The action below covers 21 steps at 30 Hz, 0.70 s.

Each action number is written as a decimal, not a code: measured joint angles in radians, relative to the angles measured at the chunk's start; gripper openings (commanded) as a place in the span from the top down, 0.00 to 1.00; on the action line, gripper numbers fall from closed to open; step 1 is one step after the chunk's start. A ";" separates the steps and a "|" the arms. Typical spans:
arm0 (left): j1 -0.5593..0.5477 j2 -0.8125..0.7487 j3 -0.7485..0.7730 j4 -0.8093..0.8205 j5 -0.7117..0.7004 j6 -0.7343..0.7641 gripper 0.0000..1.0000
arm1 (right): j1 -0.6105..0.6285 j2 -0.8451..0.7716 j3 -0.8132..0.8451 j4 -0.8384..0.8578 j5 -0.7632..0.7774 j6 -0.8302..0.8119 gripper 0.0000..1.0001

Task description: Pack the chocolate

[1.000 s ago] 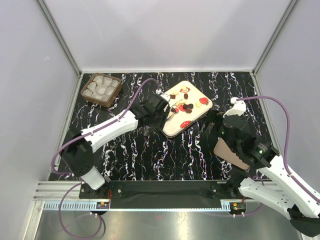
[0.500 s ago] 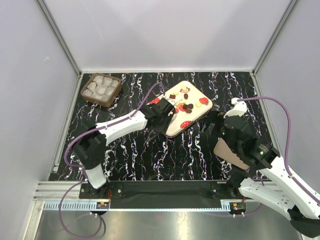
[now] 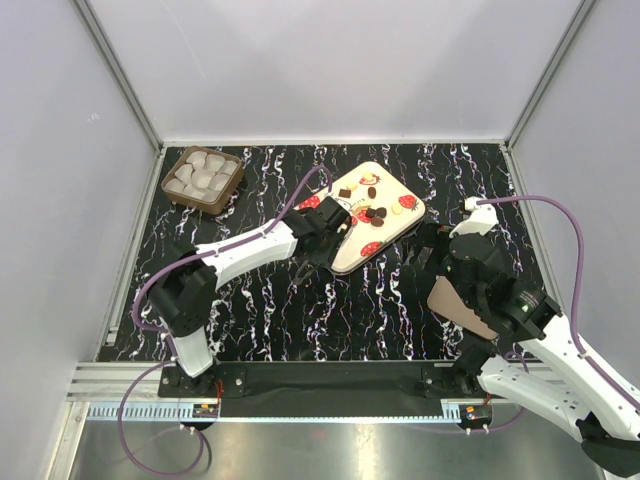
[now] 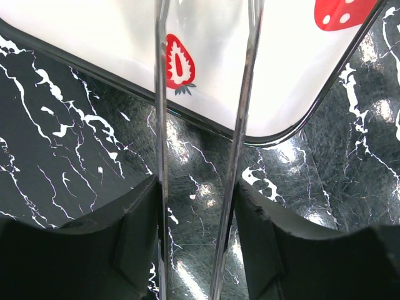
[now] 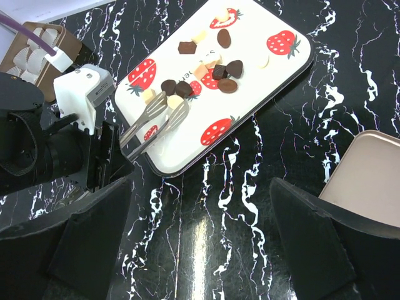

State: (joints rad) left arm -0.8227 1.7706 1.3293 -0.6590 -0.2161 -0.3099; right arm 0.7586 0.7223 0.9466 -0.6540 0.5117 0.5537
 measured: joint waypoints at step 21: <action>0.003 0.000 0.043 -0.054 0.003 -0.030 0.50 | 0.000 -0.034 -0.001 -0.002 0.002 0.003 0.00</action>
State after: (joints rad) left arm -0.8196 1.7706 1.3727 -0.7132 -0.2127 -0.3397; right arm 0.7586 0.6884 0.9459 -0.6559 0.5137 0.5564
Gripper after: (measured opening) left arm 0.497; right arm 0.994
